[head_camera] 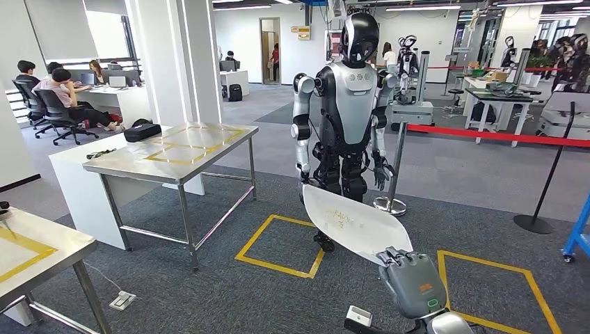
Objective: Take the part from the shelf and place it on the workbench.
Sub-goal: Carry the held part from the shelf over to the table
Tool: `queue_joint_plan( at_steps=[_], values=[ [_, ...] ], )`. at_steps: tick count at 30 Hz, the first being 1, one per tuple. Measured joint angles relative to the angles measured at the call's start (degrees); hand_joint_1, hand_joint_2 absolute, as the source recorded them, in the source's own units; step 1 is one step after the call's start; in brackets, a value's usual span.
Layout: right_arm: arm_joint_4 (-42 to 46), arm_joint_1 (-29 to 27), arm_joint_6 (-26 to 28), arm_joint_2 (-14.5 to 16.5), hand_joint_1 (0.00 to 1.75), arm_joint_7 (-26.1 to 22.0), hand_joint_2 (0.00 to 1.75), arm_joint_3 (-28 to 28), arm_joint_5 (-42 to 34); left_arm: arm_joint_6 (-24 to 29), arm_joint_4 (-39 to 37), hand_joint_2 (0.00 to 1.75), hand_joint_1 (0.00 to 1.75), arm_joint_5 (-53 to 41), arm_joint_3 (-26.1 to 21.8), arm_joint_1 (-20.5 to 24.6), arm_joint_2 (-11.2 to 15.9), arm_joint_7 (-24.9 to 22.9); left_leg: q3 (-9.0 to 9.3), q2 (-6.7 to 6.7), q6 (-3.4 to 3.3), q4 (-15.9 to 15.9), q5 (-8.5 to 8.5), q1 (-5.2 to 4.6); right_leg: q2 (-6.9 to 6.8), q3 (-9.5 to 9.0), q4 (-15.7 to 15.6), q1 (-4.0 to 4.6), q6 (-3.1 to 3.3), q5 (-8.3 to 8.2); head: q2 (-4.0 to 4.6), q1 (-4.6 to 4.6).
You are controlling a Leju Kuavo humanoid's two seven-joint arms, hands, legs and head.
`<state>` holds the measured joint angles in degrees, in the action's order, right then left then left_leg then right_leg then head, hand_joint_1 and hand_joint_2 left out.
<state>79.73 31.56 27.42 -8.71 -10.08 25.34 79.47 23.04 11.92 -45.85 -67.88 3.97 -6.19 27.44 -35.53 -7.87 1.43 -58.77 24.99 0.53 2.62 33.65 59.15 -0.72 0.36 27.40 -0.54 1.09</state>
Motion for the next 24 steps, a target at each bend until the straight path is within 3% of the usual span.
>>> queue_joint_plan(
  at_steps=[2,4,6,7,8,10,12,13,15,16,17,19,21,22,23,24],
  values=[
    [0.7,0.0,-1.5,0.0,1.75,0.1,1.75,0.0,-0.1,-0.4,0.0,0.0,0.0,0.3,-0.4,0.1,0.0,0.2,-1.16,2.78,0.57,-2.1,1.48,-0.18,-1.41,-0.42,-0.6,-0.2,0.82,-0.38,0.0,-0.19],
    [1.1,-0.2,-2.3,0.0,1.75,0.1,1.75,0.0,0.1,-0.6,0.0,0.0,0.0,0.4,-0.6,0.3,0.1,0.3,-4.03,6.44,1.0,-8.5,5.11,-0.2,-2.82,-0.51,-0.8,-0.11,1.28,-0.45,0.0,-0.39],
    [1.2,-0.4,-2.5,0.0,1.75,-0.3,1.75,0.0,0.2,-0.7,0.0,0.0,0.0,0.9,-1.0,0.5,0.1,0.6,-6.93,7.44,1.41,-15.0,7.66,-0.01,-4.29,-0.45,-0.8,-0.03,1.37,-0.39,0.0,-0.42],
    [1.2,-0.5,-2.5,0.0,1.75,-0.4,1.75,0.0,0.2,-0.7,0.0,0.0,0.0,1.2,-1.2,0.5,0.1,0.8,-7.12,7.6,1.53,-15.7,7.45,0.05,-5.03,-0.44,-0.7,-0.02,1.35,-0.34,0.0,-0.43],
    [1.3,-0.6,-2.5,0.0,1.75,-0.5,1.75,0.0,0.2,-0.7,0.0,0.0,0.0,1.4,-1.4,0.5,0.1,0.9,-6.14,7.85,1.57,-14.0,6.19,0.08,-5.73,-0.46,-0.6,-0.02,1.26,-0.27,0.01,-0.44],
    [1.6,-0.5,-2.7,0.0,1.75,-0.6,1.75,0.0,0.2,-0.7,0.1,0.0,0.0,1.6,-1.6,0.5,0.1,1.2,-1.97,9.72,1.3,-6.3,2.83,-0.07,-7.09,-0.54,-0.3,0.06,0.89,0.03,0.01,-0.46],
    [2.0,0.0,-3.1,0.0,1.75,-0.9,1.75,0.0,0.2,-0.8,0.2,0.0,0.0,1.9,-1.9,0.7,0.1,1.5,0.79,11.21,0.43,-1.0,1.24,-0.37,-8.21,-0.56,0.1,0.38,0.32,0.38,0.01,-0.42],
    [2.1,0.3,-3.3,0.1,1.75,-1.0,1.75,0.0,0.3,-0.9,0.2,0.0,0.0,2.0,-2.0,0.8,0.0,1.6,1.0,11.19,-0.04,-0.4,1.25,-0.52,-8.72,-0.58,0.1,0.53,0.04,0.48,0.01,-0.39],
    [2.3,0.9,-3.7,0.2,1.75,-1.1,1.75,0.0,0.5,-0.9,0.1,0.0,0.0,2.1,-2.2,0.8,-0.2,1.6,0.93,9.75,-0.87,-0.3,0.92,-0.42,-9.66,-0.77,0.1,0.56,-0.56,0.66,0.01,-0.36],
    [2.4,1.1,-3.7,0.2,1.75,-1.1,1.75,0.1,0.5,-0.9,0.1,0.0,0.0,2.1,-2.4,0.8,-0.3,1.5,0.95,9.11,-1.21,-0.2,0.77,-0.28,-9.22,-0.74,0.5,0.42,-0.9,1.09,0.01,-0.33],
    [2.5,1.2,-3.8,0.2,1.75,-1.1,1.75,0.1,0.6,-0.9,0.1,0.0,0.0,2.1,-2.4,0.8,-0.4,1.5,0.98,8.5,-1.53,-0.1,0.59,-0.1,-8.05,-0.3,1.8,0.27,-1.25,2.02,0.0,-0.3],
    [2.7,1.4,-3.8,0.2,1.75,-1.1,1.75,0.1,0.7,-0.9,0.1,0.0,0.0,2.1,-2.6,0.9,-0.5,1.5,0.87,7.31,-1.91,0.0,0.36,0.12,-4.6,2.48,8.1,-0.02,-1.77,5.45,0.01,-0.21],
    [2.7,1.4,-3.8,0.1,1.75,-1.1,1.75,0.1,0.8,-0.9,0.1,0.0,0.0,2.1,-2.8,1.0,-0.6,1.4,0.65,5.89,-2.03,-0.1,0.28,0.13,-3.04,6.05,15.3,-0.08,-1.97,8.17,0.01,-0.16],
    [2.7,1.2,-3.8,0.0,1.75,-0.9,1.75,0.0,0.9,-0.9,0.1,0.0,0.0,1.8,-2.9,1.0,-0.6,1.1,0.58,5.13,-2.03,-0.2,0.28,0.12,-2.86,6.78,16.5,-0.08,-1.93,8.03,0.01,-0.14],
    [2.8,1.1,-3.8,0.0,1.75,-0.8,1.75,0.0,1.1,-0.8,0.1,0.0,0.0,1.4,-2.9,0.9,-0.7,0.6,0.54,4.37,-2.0,-0.3,0.27,0.12,-2.7,6.33,15.3,-0.09,-1.83,6.73,0.01,-0.12],
    [3.0,0.9,-3.8,-0.1,1.75,-0.5,1.75,0.0,1.3,-0.7,0.1,0.0,0.0,0.9,-2.9,0.9,-0.8,-0.2,0.54,3.59,-1.95,-0.4,0.26,0.13,-2.31,4.78,11.9,-0.14,-1.67,4.63,0.01,-0.1]
  ],
)
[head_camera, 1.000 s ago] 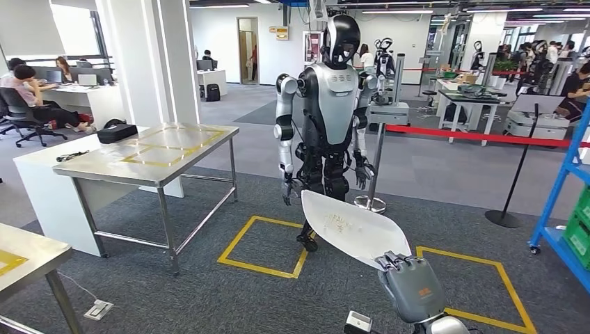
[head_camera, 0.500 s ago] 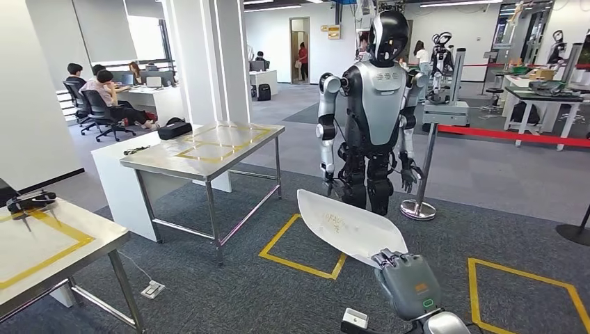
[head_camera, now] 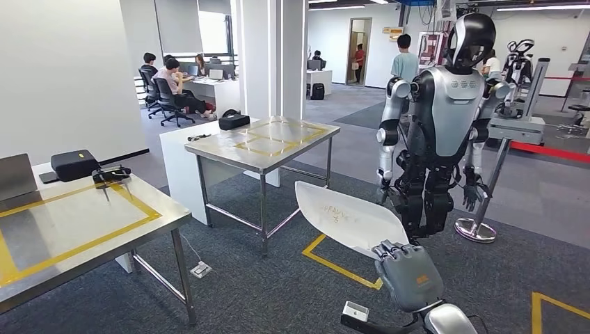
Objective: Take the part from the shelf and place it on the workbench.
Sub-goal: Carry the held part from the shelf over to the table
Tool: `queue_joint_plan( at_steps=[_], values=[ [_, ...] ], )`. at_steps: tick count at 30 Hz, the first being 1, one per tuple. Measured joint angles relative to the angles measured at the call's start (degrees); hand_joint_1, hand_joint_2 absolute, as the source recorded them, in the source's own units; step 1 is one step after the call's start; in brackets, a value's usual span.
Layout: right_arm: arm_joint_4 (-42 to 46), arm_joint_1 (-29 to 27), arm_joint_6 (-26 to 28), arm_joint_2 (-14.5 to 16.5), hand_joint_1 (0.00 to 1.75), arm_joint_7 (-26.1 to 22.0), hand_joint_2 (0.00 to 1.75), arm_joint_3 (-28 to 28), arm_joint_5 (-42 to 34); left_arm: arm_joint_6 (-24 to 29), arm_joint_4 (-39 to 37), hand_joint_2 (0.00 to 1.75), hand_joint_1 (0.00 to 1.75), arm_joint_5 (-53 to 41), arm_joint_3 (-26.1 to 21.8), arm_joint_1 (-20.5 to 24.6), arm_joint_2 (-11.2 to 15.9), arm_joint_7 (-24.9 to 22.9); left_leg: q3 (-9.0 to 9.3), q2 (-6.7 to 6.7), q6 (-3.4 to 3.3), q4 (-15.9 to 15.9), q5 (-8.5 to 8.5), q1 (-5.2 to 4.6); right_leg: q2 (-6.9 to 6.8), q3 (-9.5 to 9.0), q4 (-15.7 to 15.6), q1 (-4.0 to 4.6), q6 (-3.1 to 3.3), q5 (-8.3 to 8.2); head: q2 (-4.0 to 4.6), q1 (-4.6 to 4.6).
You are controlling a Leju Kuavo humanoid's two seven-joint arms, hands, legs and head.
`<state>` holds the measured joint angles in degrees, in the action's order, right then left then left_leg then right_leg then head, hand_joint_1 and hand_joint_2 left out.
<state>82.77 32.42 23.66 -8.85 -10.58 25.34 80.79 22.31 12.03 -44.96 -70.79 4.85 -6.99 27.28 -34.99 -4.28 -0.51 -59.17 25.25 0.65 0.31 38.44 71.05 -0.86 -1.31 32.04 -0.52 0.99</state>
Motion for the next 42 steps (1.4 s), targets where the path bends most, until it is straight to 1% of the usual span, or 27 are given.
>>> queue_joint_plan(
  at_steps=[2,3,4,6,7,8,10,12,13,14,15,18,19,21,22,24,26,28,29,31,33,35,36,37,39,41,42],
  values=[
    [0.8,-0.7,0.2,-0.5,1.75,0.6,1.75,-0.2,0.6,0.4,0.0,0.0,0.0,-1.1,0.0,0.0,-0.3,-1.7,-0.12,-1.51,0.35,-0.2,-0.08,0.01,2.21,-3.71,-8.0,-0.12,0.36,-3.23,-0.01,0.01],
    [1.3,-1.2,0.3,-0.9,1.75,0.9,1.75,-0.4,0.9,0.6,-0.1,0.0,0.0,-1.7,0.0,-0.1,-0.4,-2.4,-0.29,-2.22,0.69,-0.1,-0.2,0.04,3.08,-4.84,-10.5,-0.09,0.52,-3.87,-0.01,0.02],
    [1.8,-1.9,0.4,-1.4,1.75,1.2,1.75,-0.7,1.2,0.7,-0.1,0.0,0.0,-2.1,0.1,-0.2,-0.5,-2.9,-0.48,-2.89,1.11,0.0,-0.37,0.12,3.59,-5.27,-11.6,0.01,0.69,-3.85,-0.01,0.01],
    [2.8,-3.5,0.6,-2.2,1.75,1.8,1.75,-1.2,2.0,0.8,-0.1,0.0,0.0,-3.0,0.2,-0.5,-0.6,-3.4,-0.85,-3.99,1.99,0.3,-0.75,0.27,2.64,-5.45,-11.9,0.13,1.27,-3.97,-0.01,0.02],
    [3.3,-4.3,0.8,-2.4,1.75,2.1,1.75,-1.5,2.4,0.7,-0.1,0.0,0.0,-3.3,0.2,-0.7,-0.7,-3.2,-1.07,-3.29,2.31,0.2,-0.68,0.23,2.01,-5.65,-12.2,0.08,1.69,-4.16,-0.01,0.0],
    [3.9,-5.1,1.0,-2.6,1.75,2.4,1.75,-1.7,2.8,0.5,-0.1,0.0,0.0,-3.5,0.2,-0.8,-0.7,-2.9,-1.61,-1.73,2.54,-0.8,-0.02,0.1,1.31,-5.85,-12.5,0.01,2.15,-4.35,-0.01,-0.06],
    [4.9,-6.7,1.4,-2.9,1.75,2.7,1.75,-2.2,3.5,0.1,-0.1,0.0,0.0,-3.5,0.4,-0.7,-0.7,-1.8,-4.12,2.29,2.85,-6.2,3.15,-0.09,-0.22,-6.07,-12.8,0.03,2.8,-4.5,-0.01,-0.19],
    [5.5,-8.0,1.6,-3.2,1.75,2.7,1.75,-2.6,4.0,-0.3,0.0,0.0,0.0,-3.1,0.5,-0.4,-0.6,-0.5,-7.44,3.79,3.17,-13.7,6.55,-0.04,-1.8,-6.03,-12.8,0.15,3.06,-4.4,-0.01,-0.24],
    [5.6,-8.4,1.6,-3.2,1.75,2.6,1.75,-2.6,4.1,-0.5,0.0,0.0,0.0,-2.9,0.5,-0.4,-0.5,0.0,-8.24,3.96,3.28,-15.7,7.05,0.0,-2.55,-6.03,-12.8,0.16,3.1,-4.36,-0.01,-0.25],
    [5.8,-8.6,1.7,-3.2,1.75,2.6,1.75,-2.6,4.3,-0.6,0.0,0.0,0.0,-2.7,0.5,-0.4,-0.5,0.4,-7.84,4.11,3.31,-15.4,6.41,0.01,-3.26,-6.04,-12.7,0.16,3.08,-4.32,-0.01,-0.25],
    [5.9,-8.7,1.7,-3.2,1.75,2.5,1.75,-2.6,4.4,-0.8,0.0,0.0,0.0,-2.6,0.5,-0.4,-0.4,0.8,-6.3,4.45,3.24,-12.8,4.9,0.0,-3.93,-6.1,-12.7,0.17,2.99,-4.25,0.0,-0.26],
    [6.5,-8.7,1.9,-3.2,1.75,2.4,1.75,-2.7,4.6,-0.9,0.0,0.0,0.0,-2.5,0.5,-0.1,-0.1,1.3,-0.09,7.74,2.18,-1.8,0.95,-0.59,-5.81,-6.39,-12.4,0.51,2.3,-3.78,-0.01,-0.26],
    [6.7,-8.6,1.9,-3.2,1.75,2.3,1.75,-2.8,4.6,-0.9,0.0,0.0,0.0,-2.5,0.5,0.0,-0.1,1.5,0.7,8.37,1.71,-0.2,0.71,-0.79,-6.43,-6.46,-12.3,0.71,2.02,-3.64,-0.01,-0.25],
    [6.8,-8.5,2.1,-3.2,1.75,2.2,1.75,-3.0,4.6,-1.1,0.0,0.0,0.0,-2.4,0.5,0.1,0.0,1.9,0.64,7.36,0.9,0.3,0.69,-0.88,-7.67,-6.73,-12.4,0.86,1.47,-3.46,-0.01,-0.2],
    [6.8,-8.5,2.2,-3.3,1.75,2.1,1.75,-3.1,4.5,-1.2,0.0,0.0,0.0,-2.3,0.5,0.0,0.1,2.1,0.64,6.67,0.57,0.4,0.55,-0.77,-7.44,-6.84,-12.3,0.79,1.13,-3.24,-0.01,-0.19],
    [7.0,-8.5,2.6,-3.5,1.75,2.0,1.75,-3.3,4.3,-1.4,0.0,0.0,0.0,-2.1,0.5,0.1,0.1,2.6,0.72,5.35,-0.05,0.8,0.21,-0.41,-4.45,-5.9,-9.7,0.46,0.44,-1.36,0.0,-0.13],
    [7.1,-8.6,2.8,-4.1,1.75,1.9,1.75,-3.5,4.2,-1.6,0.0,0.0,0.0,-1.9,0.5,0.3,0.1,2.8,0.62,3.91,-0.38,0.8,0.03,-0.22,-1.17,-2.49,-2.5,0.25,-0.01,2.34,0.0,-0.04],
    [7.1,-8.9,2.9,-4.4,1.75,1.8,1.75,-3.5,4.1,-1.7,0.0,0.0,0.0,-1.8,0.5,0.3,0.1,2.8,0.48,2.32,-0.44,0.7,0.0,-0.2,-0.51,0.81,3.8,0.21,-0.15,4.3,0.0,0.02],
    [7.1,-9.0,2.9,-4.4,1.75,1.8,1.75,-3.6,4.0,-1.8,0.0,0.0,0.0,-1.8,0.5,0.2,0.2,2.8,0.44,1.52,-0.42,0.5,0.0,-0.18,-0.45,1.12,4.1,0.16,-0.14,3.57,0.0,0.03],
    [7.1,-9.0,2.8,-4.5,1.75,1.5,1.75,-3.6,3.8,-1.9,0.0,0.0,0.0,-1.6,0.5,0.2,0.1,2.9,0.41,-0.11,-0.22,0.1,0.08,-0.09,0.39,-1.47,-1.9,-0.1,-0.06,-0.58,-0.01,0.08],
    [7.1,-8.6,2.7,-4.5,1.75,1.2,1.75,-3.6,3.5,-1.9,0.0,0.0,0.0,-1.4,0.5,0.3,0.1,2.8,0.09,-1.6,0.35,-0.3,0.1,-0.1,2.92,-4.69,-9.1,-0.43,0.02,-3.32,-0.01,0.09],
    [7.1,-8.3,2.6,-4.5,1.75,1.0,1.75,-3.5,3.3,-1.9,0.0,0.0,0.0,-1.3,0.5,0.2,0.1,2.6,-0.44,-2.93,1.2,-0.3,-0.2,-0.07,4.02,-5.59,-11.4,-0.39,0.31,-3.44,-0.01,0.09],
    [7.0,-8.1,2.5,-4.4,1.75,1.0,1.75,-3.5,3.1,-1.9,0.0,0.0,0.0,-1.3,0.5,0.1,0.1,2.6,-0.73,-3.63,1.65,-0.1,-0.44,0.01,3.36,-5.62,-11.5,-0.3,0.62,-3.6,-0.01,0.1],
    [7.0,-7.9,2.5,-4.4,1.75,0.9,1.75,-3.5,3.0,-1.9,0.0,0.0,0.0,-1.2,0.5,0.0,0.2,2.5,-0.98,-3.73,2.02,0.0,-0.59,0.09,2.6,-5.71,-11.7,-0.31,1.04,-3.79,-0.01,0.09],
    [7.0,-7.3,2.5,-4.2,1.75,0.8,1.75,-3.4,2.7,-2.0,-0.1,0.0,0.0,-1.2,0.5,-0.1,0.2,2.6,-2.18,-1.01,2.57,-1.8,0.58,-0.07,1.09,-5.93,-12.1,-0.4,1.97,-4.13,-0.01,-0.05],
    [6.9,-6.9,2.5,-4.1,1.75,0.8,1.75,-3.4,2.5,-2.2,-0.1,0.0,0.0,-1.2,0.5,0.0,0.2,2.8,-5.04,2.79,2.91,-8.0,4.06,-0.2,-0.5,-5.99,-12.3,-0.22,2.57,-4.16,0.0,-0.21],
    [6.8,-6.9,2.5,-4.1,1.75,0.9,1.75,-3.4,2.5,-2.4,-0.1,0.0,0.0,-1.2,0.5,0.1,0.3,3.0,-6.81,3.56,3.06,-11.8,5.81,-0.15,-1.36,-5.97,-12.2,-0.1,2.69,-4.12,0.0,-0.21]
  ],
)
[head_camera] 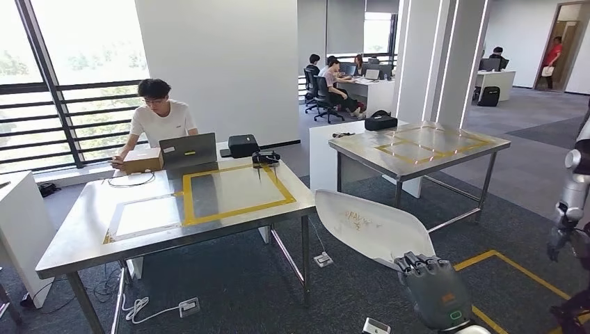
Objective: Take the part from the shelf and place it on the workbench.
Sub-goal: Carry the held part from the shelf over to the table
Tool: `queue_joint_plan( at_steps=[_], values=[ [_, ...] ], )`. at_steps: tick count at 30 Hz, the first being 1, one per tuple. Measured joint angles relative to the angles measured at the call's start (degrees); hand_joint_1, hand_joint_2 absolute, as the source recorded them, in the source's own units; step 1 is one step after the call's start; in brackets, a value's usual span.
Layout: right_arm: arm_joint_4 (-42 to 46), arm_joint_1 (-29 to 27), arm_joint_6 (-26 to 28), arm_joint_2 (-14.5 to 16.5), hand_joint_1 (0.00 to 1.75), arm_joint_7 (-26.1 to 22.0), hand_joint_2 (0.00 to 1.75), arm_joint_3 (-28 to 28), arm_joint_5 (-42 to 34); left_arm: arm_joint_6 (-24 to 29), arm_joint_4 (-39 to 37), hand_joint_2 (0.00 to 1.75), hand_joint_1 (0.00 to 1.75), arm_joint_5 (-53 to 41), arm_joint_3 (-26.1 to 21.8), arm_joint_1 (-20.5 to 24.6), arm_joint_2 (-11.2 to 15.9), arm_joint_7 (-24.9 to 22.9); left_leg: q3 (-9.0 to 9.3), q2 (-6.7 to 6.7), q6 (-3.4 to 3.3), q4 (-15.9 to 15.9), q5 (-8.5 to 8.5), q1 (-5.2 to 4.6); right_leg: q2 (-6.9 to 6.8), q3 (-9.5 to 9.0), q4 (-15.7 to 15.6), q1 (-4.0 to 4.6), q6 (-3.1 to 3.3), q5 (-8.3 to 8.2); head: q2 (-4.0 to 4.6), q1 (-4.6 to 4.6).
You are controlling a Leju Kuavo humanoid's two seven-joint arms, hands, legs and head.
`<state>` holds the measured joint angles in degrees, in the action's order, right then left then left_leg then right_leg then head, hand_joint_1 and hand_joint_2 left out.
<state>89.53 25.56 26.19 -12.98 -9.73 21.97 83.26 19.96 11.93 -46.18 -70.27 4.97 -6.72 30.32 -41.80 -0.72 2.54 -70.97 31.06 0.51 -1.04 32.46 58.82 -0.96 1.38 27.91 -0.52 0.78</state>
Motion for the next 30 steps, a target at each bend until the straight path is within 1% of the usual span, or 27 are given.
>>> queue_joint_plan(
  at_steps=[1,2,3,4,5,6,7,8,10,11,12,13,14,15,16,17,18,19,21,22,23,25,26,27,28,29,30],
  values=[
    [-0.2,0.0,0.0,0.0,1.75,0.0,1.75,0.0,0.0,-0.3,0.0,0.0,0.0,0.0,0.0,0.0,0.1,0.2,-1.28,0.29,0.09,-2.9,1.02,0.04,-0.83,0.01,0.0,0.08,0.07,0.05,0.0,-0.01],
    [-0.3,0.0,0.0,0.0,1.75,0.1,1.75,0.0,-0.1,-0.7,0.0,0.0,0.0,0.0,0.0,0.0,0.1,0.4,-1.65,0.4,0.12,-4.0,1.04,0.05,-1.52,0.02,0.1,0.12,0.08,0.1,0.0,-0.01],
    [-0.3,-0.1,0.1,0.0,1.75,0.1,1.75,0.1,-0.1,-1.2,0.0,0.0,0.0,0.0,0.0,0.0,0.3,0.7,-0.8,0.48,0.08,-2.8,-0.01,0.05,-2.05,0.01,0.2,0.13,0.03,0.15,0.0,-0.01],
    [-0.4,-0.1,0.3,0.0,1.75,0.2,1.75,0.1,0.0,-1.7,0.0,0.0,0.0,0.0,0.0,-0.1,0.4,0.9,1.18,0.63,-0.03,0.6,-1.76,0.05,-2.51,-0.03,0.3,0.14,-0.09,0.25,0.0,-0.02],
    [-0.4,-0.1,0.5,0.0,1.75,0.3,1.75,0.2,0.0,-2.2,0.0,0.0,0.0,0.0,0.0,0.0,0.5,1.1,3.45,0.95,-0.29,4.8,-3.2,-0.01,-2.89,-0.04,0.4,0.16,-0.28,0.37,0.0,-0.04],
    [-0.4,0.0,0.7,0.0,1.75,0.4,1.75,0.2,0.0,-2.6,0.0,0.0,0.0,0.0,0.0,0.0,0.6,1.2,5.47,1.21,-0.66,8.4,-4.26,-0.13,-3.23,-0.04,0.4,0.25,-0.55,0.53,-0.01,-0.04],
    [-0.4,0.0,0.8,0.0,1.75,0.5,1.75,0.2,0.1,-3.1,0.0,0.0,0.0,0.0,0.0,-0.1,0.7,1.4,6.74,1.4,-1.12,10.7,-4.65,-0.27,-3.52,-0.06,0.3,0.33,-0.9,0.64,-0.01,-0.05],
    [-0.4,0.0,1.0,0.0,1.75,0.5,1.75,0.2,0.1,-3.6,0.0,0.0,0.0,0.1,0.0,-0.1,0.8,1.5,7.11,1.45,-1.69,11.8,-4.38,-0.33,-3.64,-0.16,0.4,0.41,-1.31,0.52,-0.01,-0.03],
    [-0.3,0.1,1.1,0.0,1.75,0.6,1.75,0.4,0.1,-4.7,0.1,0.0,0.0,0.1,0.0,-0.2,0.9,1.8,7.5,1.08,-2.8,12.3,-3.83,-0.27,-3.61,-0.36,0.9,0.39,-2.15,0.12,-0.02,0.02],
    [-0.3,0.1,1.1,0.0,1.75,0.7,1.75,0.5,0.1,-5.0,0.1,0.0,0.0,0.2,0.0,-0.2,1.0,1.9,7.97,0.9,-3.31,12.5,-3.53,-0.18,-3.1,-0.28,1.6,0.27,-2.46,0.15,-0.01,0.05],
    [-0.3,0.1,1.1,0.0,1.75,0.7,1.75,0.5,0.0,-5.2,0.1,0.0,0.0,0.2,0.0,-0.2,1.0,2.0,8.65,0.76,-3.72,12.6,-3.33,-0.16,-2.24,0.32,3.0,0.12,-2.67,0.77,-0.01,0.08],
    [-0.3,0.1,1.1,0.0,1.75,0.8,1.75,0.6,0.0,-5.2,0.1,0.0,0.0,0.2,0.0,-0.2,1.0,2.0,9.35,0.64,-4.0,12.6,-3.22,-0.14,-1.21,1.59,5.3,0.02,-2.81,1.9,-0.01,0.09],
    [-0.3,0.0,1.1,0.0,1.75,0.9,1.75,0.6,0.0,-5.3,0.0,0.0,0.0,0.2,0.0,-0.2,1.0,2.0,9.75,0.56,-4.13,12.6,-3.03,-0.15,-0.14,3.45,8.6,-0.05,-2.95,3.29,0.0,0.11],
    [-0.3,-0.2,1.0,0.0,1.75,1.0,1.75,0.6,0.0,-5.3,0.0,0.0,0.0,0.2,0.0,-0.2,1.0,2.0,10.13,0.41,-4.15,12.6,-2.78,-0.18,0.53,5.87,12.3,-0.06,-3.08,4.65,0.0,0.13],
    [-0.3,-0.4,1.0,-0.1,1.75,1.0,1.75,0.6,0.0,-5.3,0.0,0.0,0.0,0.2,0.0,-0.2,1.0,2.0,10.55,0.22,-4.09,12.6,-2.46,-0.21,0.84,8.17,15.3,-0.04,-3.17,5.45,0.0,0.15],
    [-0.3,-0.7,1.0,-0.1,1.75,1.1,1.75,0.6,0.0,-5.3,0.0,0.0,0.0,0.2,0.0,-0.2,1.0,2.0,11.08,-0.03,-4.02,12.6,-2.02,-0.23,0.95,9.77,16.6,-0.05,-3.22,5.46,0.0,0.17],
    [-0.3,-0.9,0.9,-0.1,1.75,1.1,1.75,0.6,0.0,-5.3,0.0,0.0,0.0,0.2,0.0,-0.3,1.0,2.0,11.73,-0.28,-3.92,12.6,-1.51,-0.24,0.97,10.35,15.8,-0.09,-3.21,4.63,0.0,0.19],
    [-0.3,-1.0,0.9,-0.1,1.75,1.1,1.75,0.6,0.0,-5.3,0.0,0.0,0.0,0.2,0.0,-0.3,1.0,2.0,12.49,-0.5,-3.79,12.6,-0.93,-0.24,0.97,9.91,13.0,-0.16,-3.17,2.95,0.0,0.2],
    [-0.4,-1.1,0.9,-0.1,1.75,1.1,1.75,0.6,0.0,-5.3,0.0,0.0,0.0,0.2,0.0,-0.3,1.0,2.0,13.79,-0.83,-3.38,12.5,0.47,-0.25,0.95,8.05,5.4,-0.25,-3.02,-2.06,0.0,0.2],
    [-0.4,-1.3,0.9,-0.2,1.75,1.1,1.75,0.6,0.0,-5.3,0.0,0.0,0.0,0.2,0.0,-0.3,1.0,2.0,14.28,-0.94,-3.04,12.5,1.22,-0.25,0.93,7.29,2.7,-0.09,-2.74,-3.68,0.0,0.19],
    [-0.4,-1.4,0.9,-0.2,1.75,1.1,1.75,0.6,0.0,-5.3,0.1,0.0,0.0,0.2,0.0,-0.4,1.1,1.9,14.91,-1.02,-2.64,12.6,1.79,-0.18,0.94,6.79,1.2,0.12,-2.39,-4.5,-0.01,0.17],
    [-0.4,-1.5,0.9,-0.2,1.75,1.1,1.75,0.6,0.0,-5.3,0.1,0.0,0.0,0.2,0.0,-0.3,1.1,1.7,15.98,-1.07,-1.69,12.4,2.01,-0.03,1.07,5.64,0.7,0.52,-1.34,-3.46,-0.03,0.15],
    [-0.3,-1.4,0.9,-0.2,1.75,1.1,1.75,0.6,0.0,-5.3,0.1,0.0,0.0,0.2,0.0,-0.2,1.0,1.6,15.85,-0.87,-1.3,10.9,1.37,0.05,1.13,4.65,0.5,0.49,-0.85,-2.89,-0.06,0.13],
    [-0.2,-1.2,1.0,-0.2,1.75,1.2,1.75,0.5,-0.1,-5.2,0.0,0.0,0.0,0.2,0.0,-0.1,0.9,1.6,14.59,-0.54,-0.99,8.2,0.37,0.06,1.11,3.42,0.4,0.46,-0.36,-2.16,-0.05,0.07],
    [-0.1,-1.1,1.0,-0.2,1.75,1.1,1.75,0.5,-0.1,-5.1,0.0,0.0,0.0,0.2,0.0,0.0,0.9,1.5,12.41,-0.18,-0.8,4.5,-0.48,0.08,1.09,2.02,0.3,0.4,0.04,-1.32,-0.07,0.02],
    [0.0,-1.0,1.0,-0.2,1.75,1.1,1.75,0.5,-0.1,-4.9,0.0,0.0,0.0,0.2,0.0,0.0,0.8,1.6,9.48,0.17,-0.67,0.6,-0.63,0.08,1.0,0.68,0.2,0.39,0.32,-0.26,-0.05,-0.05],
    [-0.1,-1.0,1.0,-0.1,1.75,1.1,1.75,0.5,-0.1,-4.8,0.0,0.0,0.0,0.3,0.0,0.0,0.7,1.6,6.43,0.33,-0.59,-2.6,0.44,0.07,0.98,-0.62,0.1,0.4,0.5,0.82,-0.04,-0.09]
  ],
)
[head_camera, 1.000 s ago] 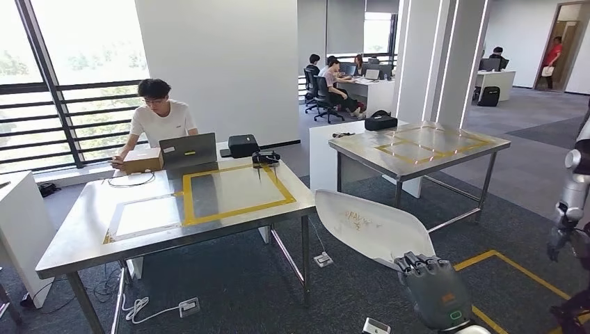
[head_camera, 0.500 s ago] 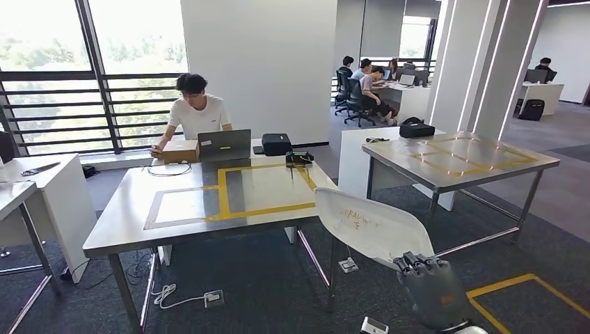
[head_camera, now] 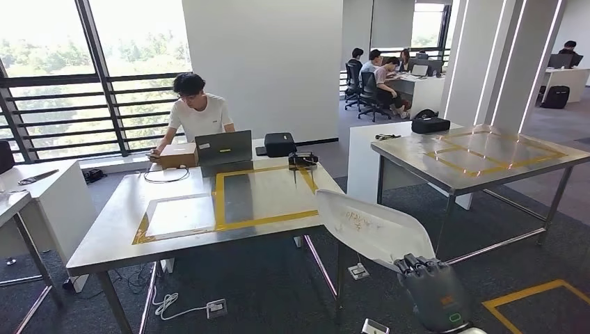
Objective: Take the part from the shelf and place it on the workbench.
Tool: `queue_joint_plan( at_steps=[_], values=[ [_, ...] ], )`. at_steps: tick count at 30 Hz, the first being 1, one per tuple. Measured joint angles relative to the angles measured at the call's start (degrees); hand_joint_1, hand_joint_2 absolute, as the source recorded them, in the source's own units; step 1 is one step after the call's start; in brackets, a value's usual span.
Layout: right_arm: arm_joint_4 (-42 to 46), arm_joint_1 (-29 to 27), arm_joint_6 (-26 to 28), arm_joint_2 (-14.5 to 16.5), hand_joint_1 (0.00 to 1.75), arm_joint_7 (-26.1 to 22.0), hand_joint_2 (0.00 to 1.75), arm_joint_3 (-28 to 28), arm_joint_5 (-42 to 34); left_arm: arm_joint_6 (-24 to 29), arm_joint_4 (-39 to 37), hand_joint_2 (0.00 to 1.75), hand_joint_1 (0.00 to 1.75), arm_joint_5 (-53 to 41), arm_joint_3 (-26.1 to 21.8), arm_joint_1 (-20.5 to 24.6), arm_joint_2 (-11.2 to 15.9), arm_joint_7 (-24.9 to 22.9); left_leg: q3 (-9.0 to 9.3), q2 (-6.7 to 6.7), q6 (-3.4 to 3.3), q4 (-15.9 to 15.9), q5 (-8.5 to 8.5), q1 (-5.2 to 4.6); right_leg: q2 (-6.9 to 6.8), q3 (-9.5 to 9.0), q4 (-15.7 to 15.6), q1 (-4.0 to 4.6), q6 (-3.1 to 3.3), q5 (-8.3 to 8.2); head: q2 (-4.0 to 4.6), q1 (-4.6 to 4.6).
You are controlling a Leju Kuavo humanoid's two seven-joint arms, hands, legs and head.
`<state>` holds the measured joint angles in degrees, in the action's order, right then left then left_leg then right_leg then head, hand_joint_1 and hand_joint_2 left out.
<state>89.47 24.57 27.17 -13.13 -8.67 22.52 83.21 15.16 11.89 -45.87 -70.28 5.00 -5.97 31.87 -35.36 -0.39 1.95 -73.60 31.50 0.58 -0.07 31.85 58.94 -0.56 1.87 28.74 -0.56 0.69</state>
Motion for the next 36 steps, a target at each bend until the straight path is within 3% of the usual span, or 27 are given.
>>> queue_joint_plan(
  at_steps=[1,3,4,5,7,8,9,12,13,14,16,17,18,19,21,22,23,25,26,29,36],
  values=[
    [0.0,0.0,-0.1,0.0,1.75,0.0,1.75,0.0,0.0,0.1,0.0,0.0,0.0,0.1,0.0,-0.1,0.0,0.0,-2.76,0.04,0.02,-2.0,2.09,-0.01,0.04,-1.29,0.0,0.01,0.08,1.11,-0.02,-0.01],
    [0.0,0.0,-0.2,0.0,1.75,-0.2,1.75,0.0,0.0,0.3,0.0,0.0,0.0,0.2,0.0,-0.4,0.0,0.0,-6.61,0.06,-0.15,-1.7,6.49,-0.04,0.18,-4.22,-0.1,-0.03,0.0,3.34,-0.02,-0.03],
    [0.0,0.0,-0.2,0.1,1.75,-0.2,1.75,0.0,-0.1,0.4,0.0,0.0,0.0,0.2,0.0,-0.5,0.0,0.0,-7.69,0.09,-0.36,0.4,6.73,-0.09,0.21,-5.85,-0.1,-0.07,-0.11,4.47,-0.02,-0.04],
    [0.0,0.0,-0.2,0.1,1.75,-0.3,1.75,0.1,-0.1,0.5,0.0,0.0,0.0,0.3,0.0,-0.6,0.0,-0.1,-8.37,0.13,-0.71,3.6,4.1,-0.24,0.22,-7.29,-0.3,-0.11,-0.27,5.66,-0.01,-0.05],
    [-0.3,-0.2,-0.2,0.2,1.75,-0.4,1.75,0.1,-0.1,0.8,0.0,0.0,0.0,0.3,0.0,-1.0,0.2,-0.4,-9.08,0.18,-1.45,10.2,-6.76,-0.79,0.36,-9.78,-0.4,-0.07,-0.69,8.0,0.01,-0.06],
    [-0.6,-0.3,-0.2,0.2,1.75,-0.5,1.75,0.1,-0.1,0.9,0.0,0.0,0.0,0.4,0.0,-1.2,0.3,-0.5,-9.18,0.14,-1.82,12.1,-11.34,-1.05,0.52,-10.44,-0.6,-0.04,-1.08,8.97,0.01,-0.05],
    [-0.8,-0.4,-0.2,0.3,1.75,-0.5,1.75,0.1,-0.1,1.0,0.0,0.0,0.0,0.4,-0.1,-1.2,0.3,-0.6,-9.23,0.04,-2.18,12.7,-13.59,-1.27,0.7,-11.08,-1.1,-0.08,-1.5,9.62,0.02,-0.04],
    [-0.8,-0.5,0.0,0.3,1.75,-0.4,1.75,0.1,-0.3,0.9,0.0,0.0,0.0,0.2,-0.1,-0.8,0.3,-0.6,-7.67,-0.26,-3.55,13.3,-12.36,-1.29,0.63,-12.61,-2.6,-0.29,-2.44,10.67,0.01,-0.03],
    [-0.8,-0.4,0.1,0.3,1.75,-0.4,1.75,0.0,-0.3,0.9,0.0,0.0,0.0,0.2,-0.1,-0.7,0.3,-0.6,-6.63,-0.33,-3.89,14.0,-11.84,-1.19,0.51,-11.87,-0.9,-0.21,-2.43,11.31,-0.01,-0.01],
    [-0.9,-0.4,0.2,0.3,1.75,-0.4,1.75,0.0,-0.3,0.9,0.0,0.0,0.0,0.1,-0.1,-0.6,0.3,-0.6,-5.53,-0.45,-4.04,14.8,-11.34,-1.11,0.39,-9.74,2.6,-0.08,-2.3,12.27,-0.02,0.02],
    [-1.1,-0.6,0.2,0.3,1.75,-0.4,1.75,0.0,-0.3,0.9,0.0,0.0,0.0,0.1,-0.1,-0.5,0.3,-0.7,-3.68,-0.72,-4.02,15.6,-10.23,-1.13,0.41,-2.66,11.7,0.22,-2.04,13.83,-0.03,0.07],
    [-1.3,-0.8,0.1,0.3,1.75,-0.4,1.75,0.0,-0.3,0.9,0.0,0.0,0.0,0.1,-0.1,-0.5,0.3,-0.8,-2.83,-0.87,-3.91,15.8,-9.58,-1.14,0.42,0.7,14.7,0.3,-2.05,13.33,-0.03,0.09],
    [-1.4,-1.1,0.1,0.3,1.75,-0.3,1.75,0.0,-0.1,0.9,0.0,0.0,0.0,0.1,-0.1,-0.6,0.2,-0.9,-1.98,-0.99,-3.82,15.8,-8.89,-1.15,0.43,3.14,15.5,0.29,-2.19,11.46,-0.03,0.12],
    [-1.5,-1.3,0.0,0.3,1.75,-0.3,1.75,0.0,0.1,0.9,0.0,0.0,0.0,0.1,-0.1,-0.6,0.2,-1.0,-1.08,-1.11,-3.72,15.8,-8.19,-1.14,0.42,4.41,14.0,0.18,-2.43,8.26,-0.03,0.14],
    [-1.5,-1.6,0.0,0.3,1.75,-0.1,1.75,0.0,0.5,0.9,0.0,0.0,0.0,0.0,-0.1,-0.6,0.2,-1.0,0.49,-1.37,-3.38,15.6,-6.82,-1.17,0.39,4.45,6.9,-0.25,-3.06,0.73,-0.02,0.17],
    [-1.5,-1.6,-0.1,0.3,1.75,0.0,1.75,0.0,0.7,0.8,0.0,0.0,0.0,-0.1,-0.1,-0.6,0.3,-1.0,0.93,-1.57,-3.1,15.3,-6.26,-1.24,0.41,3.85,3.5,-0.4,-3.19,-1.56,-0.01,0.2],
    [-1.4,-1.7,-0.3,0.3,1.75,0.1,1.75,0.0,1.0,0.8,0.0,0.0,0.0,-0.1,-0.1,-0.5,0.3,-1.0,1.07,-1.73,-2.79,15.1,-5.89,-1.29,0.43,3.44,1.4,-0.41,-3.05,-2.63,-0.01,0.14],
    [-1.1,-1.7,-0.7,0.3,1.75,0.2,1.75,0.0,1.3,0.8,0.0,0.0,0.0,-0.1,-0.1,-0.4,0.2,-1.0,1.08,-1.9,-2.41,15.0,-5.56,-1.38,0.53,3.0,0.2,-0.27,-2.43,-2.39,-0.02,0.08],
    [-1.0,-1.7,-0.8,0.4,1.75,0.2,1.75,0.0,1.4,0.7,0.0,0.0,0.0,0.0,-0.1,-0.4,0.2,-1.0,1.14,-1.84,-2.65,15.0,-5.53,-1.39,0.58,3.01,0.1,-0.23,-2.21,-2.39,-0.03,-0.01],
    [-0.8,-1.5,-1.0,0.4,1.75,0.1,1.75,-0.1,1.3,0.4,-0.1,0.0,0.0,0.1,-0.1,-0.3,0.1,-0.9,1.57,-1.68,-3.62,15.2,-5.33,-1.46,0.75,2.68,-0.1,-0.2,-2.02,-2.32,-0.03,-0.06],
    [-0.7,-1.5,-1.7,0.4,1.75,-0.5,1.75,-0.1,1.2,0.3,-0.1,0.0,0.0,-0.2,-0.1,-0.2,0.1,-1.0,1.84,-1.46,-3.57,15.2,-5.01,-1.47,0.9,2.47,0.0,-0.12,-1.87,-2.07,-0.03,-0.05]
  ],
)
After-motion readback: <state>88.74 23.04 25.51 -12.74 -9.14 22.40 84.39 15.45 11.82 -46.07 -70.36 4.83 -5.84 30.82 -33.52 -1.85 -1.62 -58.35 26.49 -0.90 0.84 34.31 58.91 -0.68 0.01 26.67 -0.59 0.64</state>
